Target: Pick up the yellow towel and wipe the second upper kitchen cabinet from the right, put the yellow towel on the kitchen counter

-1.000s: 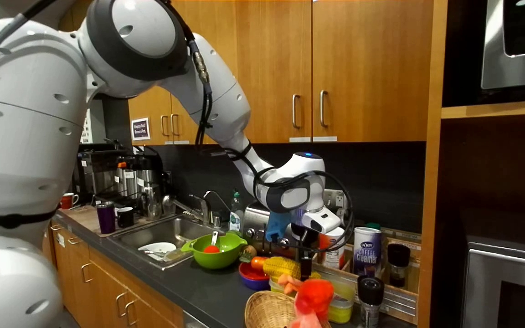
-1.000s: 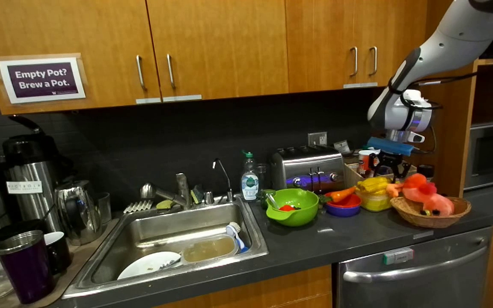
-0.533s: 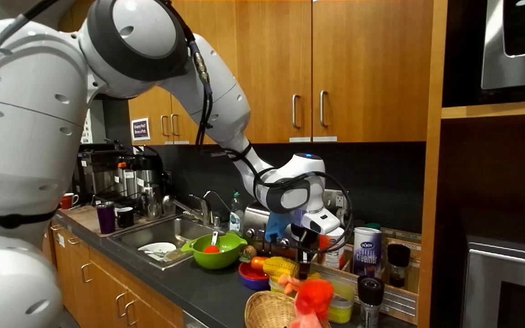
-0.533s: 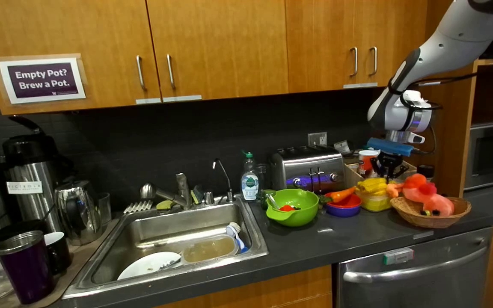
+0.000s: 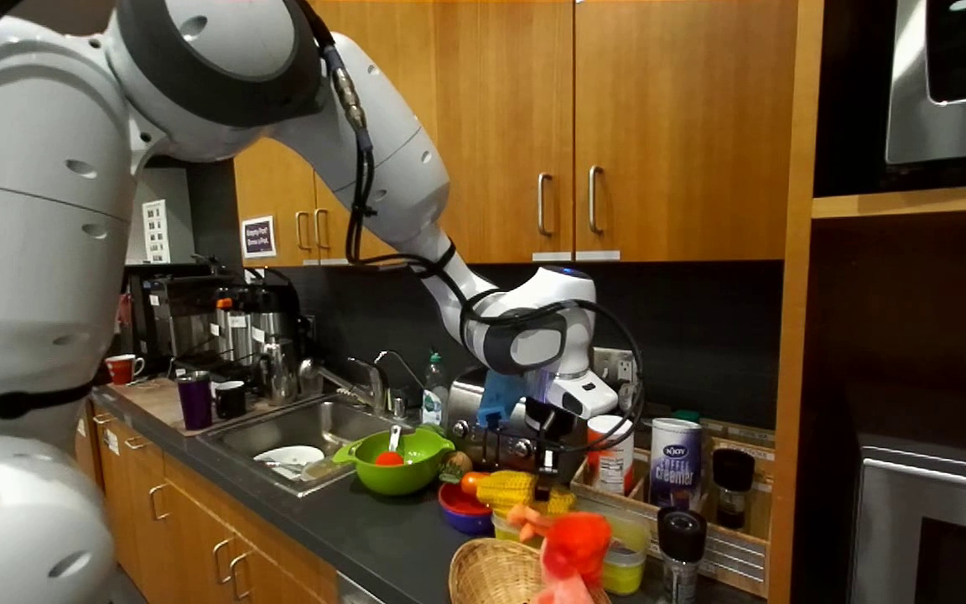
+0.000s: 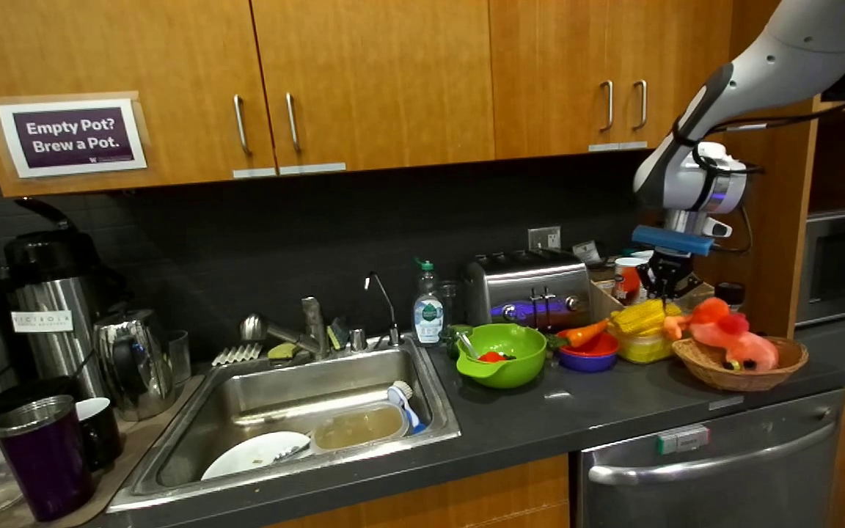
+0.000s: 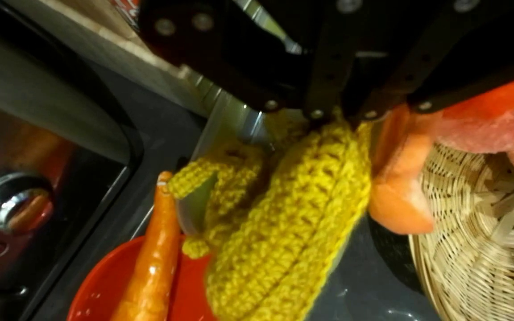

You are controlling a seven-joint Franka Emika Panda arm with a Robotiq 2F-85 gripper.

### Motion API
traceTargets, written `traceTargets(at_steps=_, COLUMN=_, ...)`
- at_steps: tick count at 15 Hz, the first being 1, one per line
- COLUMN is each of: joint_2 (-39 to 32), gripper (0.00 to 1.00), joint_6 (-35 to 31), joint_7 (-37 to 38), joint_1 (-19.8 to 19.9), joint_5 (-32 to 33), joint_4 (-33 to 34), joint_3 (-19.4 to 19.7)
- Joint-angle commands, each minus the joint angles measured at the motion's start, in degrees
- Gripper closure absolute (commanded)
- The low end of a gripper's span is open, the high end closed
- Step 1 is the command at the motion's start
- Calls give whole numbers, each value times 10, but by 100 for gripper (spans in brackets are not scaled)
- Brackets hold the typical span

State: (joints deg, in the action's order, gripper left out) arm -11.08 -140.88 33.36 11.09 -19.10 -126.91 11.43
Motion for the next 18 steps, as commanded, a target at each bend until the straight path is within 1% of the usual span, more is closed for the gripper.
traceTargets(at_steps=1, joint_2=105, gripper=98, joint_6=27, joint_7=-31, joint_1=-1, joint_5=-11, joint_4=-72, joint_3=1)
traceTargets(at_steps=5, joint_2=176, gripper=98, joint_6=42, joint_7=-54, joint_1=3, joint_5=-8, joint_4=-116, joint_3=2)
traceTargets(at_steps=7, joint_2=212, gripper=98, joint_6=35, joint_7=-71, joint_1=4, joint_5=-4, joint_4=-141, joint_3=0)
traceTargets(at_steps=12, joint_2=303, gripper=98, joint_6=-4, joint_7=-152, joint_1=1, joint_5=-6, joint_4=-191, joint_3=-2)
traceTargets(at_steps=16, joint_2=360, gripper=98, joint_6=-39, joint_7=-207, joint_1=-9, joint_5=-27, joint_4=-216, joint_3=4)
traceTargets(at_steps=18, joint_2=390, gripper=98, joint_6=-65, joint_7=-238, joint_1=-20, joint_5=-47, joint_4=-230, joint_3=7)
